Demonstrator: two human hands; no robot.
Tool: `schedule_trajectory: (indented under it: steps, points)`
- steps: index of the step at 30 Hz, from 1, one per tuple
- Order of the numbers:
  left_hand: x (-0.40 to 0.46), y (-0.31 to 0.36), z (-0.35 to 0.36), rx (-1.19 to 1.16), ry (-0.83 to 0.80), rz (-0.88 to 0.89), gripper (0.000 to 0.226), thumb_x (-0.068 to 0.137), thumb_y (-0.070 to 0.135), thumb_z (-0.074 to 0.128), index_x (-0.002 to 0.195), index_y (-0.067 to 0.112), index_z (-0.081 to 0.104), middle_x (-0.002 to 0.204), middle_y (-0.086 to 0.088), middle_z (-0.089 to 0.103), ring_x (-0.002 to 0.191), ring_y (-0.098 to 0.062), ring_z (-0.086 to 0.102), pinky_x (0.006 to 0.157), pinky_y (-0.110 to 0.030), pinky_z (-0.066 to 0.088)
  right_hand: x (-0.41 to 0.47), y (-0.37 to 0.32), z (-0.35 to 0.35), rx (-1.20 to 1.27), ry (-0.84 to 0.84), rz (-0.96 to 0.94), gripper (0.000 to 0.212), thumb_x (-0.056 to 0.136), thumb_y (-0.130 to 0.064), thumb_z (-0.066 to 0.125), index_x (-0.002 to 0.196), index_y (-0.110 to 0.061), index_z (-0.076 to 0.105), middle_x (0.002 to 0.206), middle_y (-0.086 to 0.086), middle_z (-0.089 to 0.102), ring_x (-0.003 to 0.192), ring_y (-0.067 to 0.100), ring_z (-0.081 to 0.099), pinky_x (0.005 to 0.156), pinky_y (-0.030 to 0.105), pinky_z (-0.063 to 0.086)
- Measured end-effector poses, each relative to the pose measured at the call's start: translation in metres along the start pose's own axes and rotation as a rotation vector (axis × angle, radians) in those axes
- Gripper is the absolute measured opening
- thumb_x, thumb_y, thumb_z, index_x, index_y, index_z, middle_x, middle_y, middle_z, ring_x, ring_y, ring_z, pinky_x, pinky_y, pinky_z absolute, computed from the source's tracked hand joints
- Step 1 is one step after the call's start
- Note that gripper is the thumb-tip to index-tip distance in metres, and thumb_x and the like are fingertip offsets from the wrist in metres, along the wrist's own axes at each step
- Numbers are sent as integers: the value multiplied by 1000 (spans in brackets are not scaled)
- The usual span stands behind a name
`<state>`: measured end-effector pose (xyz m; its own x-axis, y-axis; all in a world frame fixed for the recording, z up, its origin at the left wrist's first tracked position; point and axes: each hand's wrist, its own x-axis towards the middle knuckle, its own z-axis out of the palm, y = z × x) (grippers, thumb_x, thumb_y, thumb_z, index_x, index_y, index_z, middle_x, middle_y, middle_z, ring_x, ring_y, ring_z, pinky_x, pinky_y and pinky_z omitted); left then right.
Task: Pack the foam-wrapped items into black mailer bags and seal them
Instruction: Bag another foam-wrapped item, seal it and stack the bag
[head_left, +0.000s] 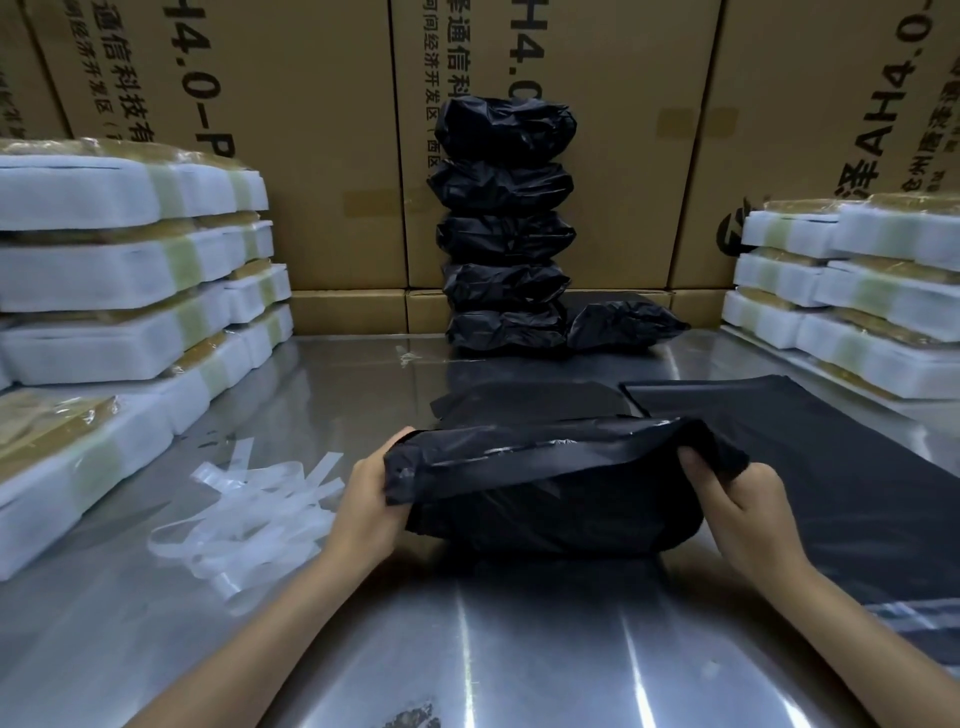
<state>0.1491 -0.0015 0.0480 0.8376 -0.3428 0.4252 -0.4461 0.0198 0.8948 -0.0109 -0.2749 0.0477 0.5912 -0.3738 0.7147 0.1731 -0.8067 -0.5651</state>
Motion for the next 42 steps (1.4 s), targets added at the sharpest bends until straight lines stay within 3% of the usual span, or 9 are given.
schedule_trajectory:
  steps: [2,5,12,15,20,25,29,35,42]
  points:
    - [0,2,-4,96,-4,44,27,85,41,50,79,20,65,69,14,58,73,6,57,57,-7,42,1,-5,-3,3,55,-21,52,86,-72,38,50,-36,44,41,2,40,39,15,38,41,30,29]
    - [0,10,-10,82,-57,97,74,76,67,43,73,-5,55,60,0,50,58,-9,48,53,-29,36,3,-14,-9,91,130,-93,47,87,-65,46,80,-20,58,65,1,55,53,22,51,51,41,39]
    - [-2,36,-10,-55,25,314,42,81,47,55,87,5,59,78,-13,58,74,-33,55,63,-40,41,10,-36,-12,164,307,-166,19,88,-33,57,92,-16,49,83,-29,56,70,-6,54,56,11,41]
    - [-1,44,-11,-25,147,359,27,82,47,57,79,20,57,70,0,53,65,-16,50,57,-22,38,13,-39,-11,163,354,-163,10,91,-26,56,88,-19,49,78,-26,54,67,-1,50,57,14,39]
    - [4,47,-8,0,282,344,24,83,47,65,74,26,57,67,0,54,63,-13,50,55,-21,39,22,-41,-3,188,367,-64,12,95,-22,57,85,-18,52,74,-22,55,65,-3,49,58,9,38]
    - [21,41,4,32,379,224,30,85,39,65,69,21,48,59,13,43,56,-2,40,53,-11,34,39,-40,11,229,355,142,22,97,-29,53,75,-26,54,65,-13,55,63,0,50,56,12,37]
    - [38,31,12,25,383,77,35,89,39,61,65,19,45,61,7,43,59,-8,40,58,-22,34,53,-31,20,171,314,270,40,98,-35,49,62,-18,45,55,-4,41,51,4,39,48,19,29]
    - [62,15,16,127,327,-167,44,93,42,53,58,20,37,53,8,38,57,-14,38,55,-30,29,67,-13,31,-5,93,477,45,98,-40,47,75,-2,51,72,18,59,67,27,55,55,34,30]
    - [77,-10,25,239,258,-382,42,96,35,48,62,14,36,61,-1,43,63,-21,43,60,-33,31,67,16,47,-115,-108,641,45,99,-39,44,80,0,56,86,20,64,79,30,58,61,35,33]
